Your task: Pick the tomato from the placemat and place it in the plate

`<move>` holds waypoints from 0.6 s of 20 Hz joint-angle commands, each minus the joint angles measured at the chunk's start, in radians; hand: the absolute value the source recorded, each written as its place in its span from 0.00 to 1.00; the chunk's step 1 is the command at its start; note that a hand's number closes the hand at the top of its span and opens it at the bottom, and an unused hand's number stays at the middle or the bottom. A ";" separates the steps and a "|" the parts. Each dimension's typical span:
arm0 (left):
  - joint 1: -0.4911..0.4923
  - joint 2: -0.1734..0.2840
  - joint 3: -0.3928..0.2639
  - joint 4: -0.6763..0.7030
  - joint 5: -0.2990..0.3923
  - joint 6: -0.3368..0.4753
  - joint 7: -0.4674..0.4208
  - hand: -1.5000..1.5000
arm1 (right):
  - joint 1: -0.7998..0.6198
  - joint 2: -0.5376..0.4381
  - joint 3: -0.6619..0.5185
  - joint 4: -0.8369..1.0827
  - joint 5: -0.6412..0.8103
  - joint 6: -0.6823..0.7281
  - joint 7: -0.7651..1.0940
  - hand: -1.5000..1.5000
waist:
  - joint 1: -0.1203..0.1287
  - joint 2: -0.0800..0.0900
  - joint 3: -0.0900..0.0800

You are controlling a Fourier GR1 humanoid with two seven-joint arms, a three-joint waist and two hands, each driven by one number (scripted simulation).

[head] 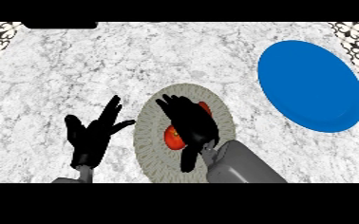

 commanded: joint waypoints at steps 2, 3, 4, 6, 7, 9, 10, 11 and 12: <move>-0.048 0.004 0.044 0.115 -0.040 0.027 -0.006 0.50 | -0.019 0.053 0.010 0.161 0.044 -0.060 -0.086 0.00 | 0.005 0.006 0.000; 0.031 0.010 0.021 0.040 -0.037 0.011 0.001 0.50 | -0.008 0.018 -0.031 0.105 0.038 0.014 -0.080 0.00 | 0.004 0.003 0.000; 0.012 0.035 0.026 -0.062 -0.027 0.030 0.107 0.50 | -0.027 0.053 0.002 0.158 0.042 -0.012 -0.062 0.00 | 0.010 0.003 0.001; -0.027 -0.015 0.010 0.074 -0.062 0.035 -0.001 0.50 | -0.053 0.048 0.037 0.164 0.063 0.071 -0.094 1.00 | 0.004 0.004 0.000; 0.004 0.009 0.015 -0.033 -0.054 0.056 0.089 0.50 | -0.051 0.041 0.024 0.192 0.095 0.016 -0.149 1.00 | 0.008 0.003 0.001; 0.007 0.024 0.051 -0.001 -0.029 0.012 0.053 0.50 | -0.030 0.008 0.008 0.137 0.124 0.026 -0.173 1.00 | 0.003 0.003 0.001; 0.023 0.037 0.053 0.037 -0.041 -0.016 -0.009 0.50 | -0.036 0.033 0.008 0.189 0.134 0.007 -0.194 1.00 | 0.005 0.004 0.000; 0.042 -0.003 0.023 0.037 -0.055 0.007 -0.013 0.50 | -0.055 0.040 -0.014 0.195 0.154 -0.001 -0.197 1.00 | 0.005 0.003 0.000; 0.019 -0.007 0.028 0.042 -0.053 0.012 0.006 0.50 | 0.012 0.053 0.046 0.199 0.196 -0.038 -0.183 1.00 | 0.003 0.003 0.000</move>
